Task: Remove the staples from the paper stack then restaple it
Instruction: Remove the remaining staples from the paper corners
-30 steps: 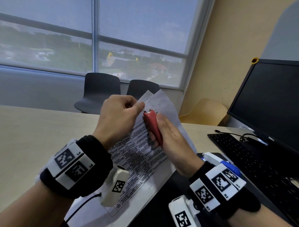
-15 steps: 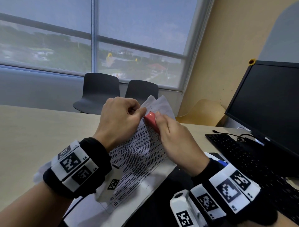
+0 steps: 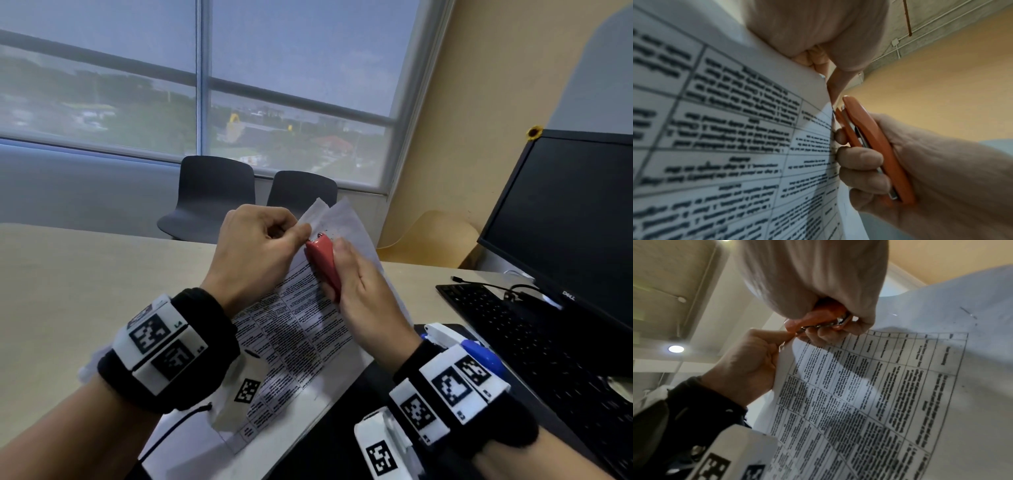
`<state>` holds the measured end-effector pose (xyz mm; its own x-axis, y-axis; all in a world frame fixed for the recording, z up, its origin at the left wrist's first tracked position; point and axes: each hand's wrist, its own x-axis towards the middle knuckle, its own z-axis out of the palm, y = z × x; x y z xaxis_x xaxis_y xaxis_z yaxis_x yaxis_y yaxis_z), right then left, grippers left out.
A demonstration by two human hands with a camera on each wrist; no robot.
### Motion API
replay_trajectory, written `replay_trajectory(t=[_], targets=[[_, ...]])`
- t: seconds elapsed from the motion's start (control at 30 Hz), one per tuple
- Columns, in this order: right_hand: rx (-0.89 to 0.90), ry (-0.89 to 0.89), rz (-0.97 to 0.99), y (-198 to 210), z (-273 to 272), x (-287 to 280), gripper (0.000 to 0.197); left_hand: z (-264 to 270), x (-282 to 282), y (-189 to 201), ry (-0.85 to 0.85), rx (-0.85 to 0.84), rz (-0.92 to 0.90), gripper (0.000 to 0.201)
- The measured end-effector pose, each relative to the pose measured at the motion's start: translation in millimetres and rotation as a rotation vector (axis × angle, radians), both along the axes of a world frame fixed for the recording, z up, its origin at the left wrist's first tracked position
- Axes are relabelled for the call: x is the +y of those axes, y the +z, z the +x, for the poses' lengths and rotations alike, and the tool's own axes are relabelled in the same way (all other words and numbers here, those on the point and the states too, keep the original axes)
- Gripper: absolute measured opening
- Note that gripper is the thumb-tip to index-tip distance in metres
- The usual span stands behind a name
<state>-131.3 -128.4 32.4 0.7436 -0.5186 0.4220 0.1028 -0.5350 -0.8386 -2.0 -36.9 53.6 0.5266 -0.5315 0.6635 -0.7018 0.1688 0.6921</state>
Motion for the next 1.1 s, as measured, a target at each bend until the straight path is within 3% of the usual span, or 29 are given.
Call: replay_trajectory(t=[0.2, 0.53, 0.67, 0.83, 1.0, 1.1], targets=[[-0.055, 0.034, -0.093, -4.5, 3.6, -5.2, 0.03, 5.6, 3.0, 7.1, -0.034, 0.125, -0.003, 0.027], [0.006, -0.009, -0.054, -6.7, -4.3, -7.9, 0.044, 3.2, 3.9, 7.9, -0.052, 0.163, 0.059, 0.032], [0.032, -0.015, -0.046, -3.1, -3.6, -4.3, 0.047, 3.1, 2.9, 7.6, -0.031, 0.143, 0.054, 0.03], [0.133, -0.154, -0.228, 8.0, -9.6, 1.7, 0.051, 3.7, 0.1, 3.5, 0.003, 0.102, 0.052, 0.028], [0.257, -0.294, -0.388, 25.2, -11.9, 11.1, 0.051, -3.4, -3.5, -0.5, 0.083, -0.052, 0.036, 0.029], [0.215, -0.295, -0.318, 19.8, -5.5, 15.7, 0.053, -4.2, -3.6, -0.2, 0.113, -0.058, 0.002, 0.03]])
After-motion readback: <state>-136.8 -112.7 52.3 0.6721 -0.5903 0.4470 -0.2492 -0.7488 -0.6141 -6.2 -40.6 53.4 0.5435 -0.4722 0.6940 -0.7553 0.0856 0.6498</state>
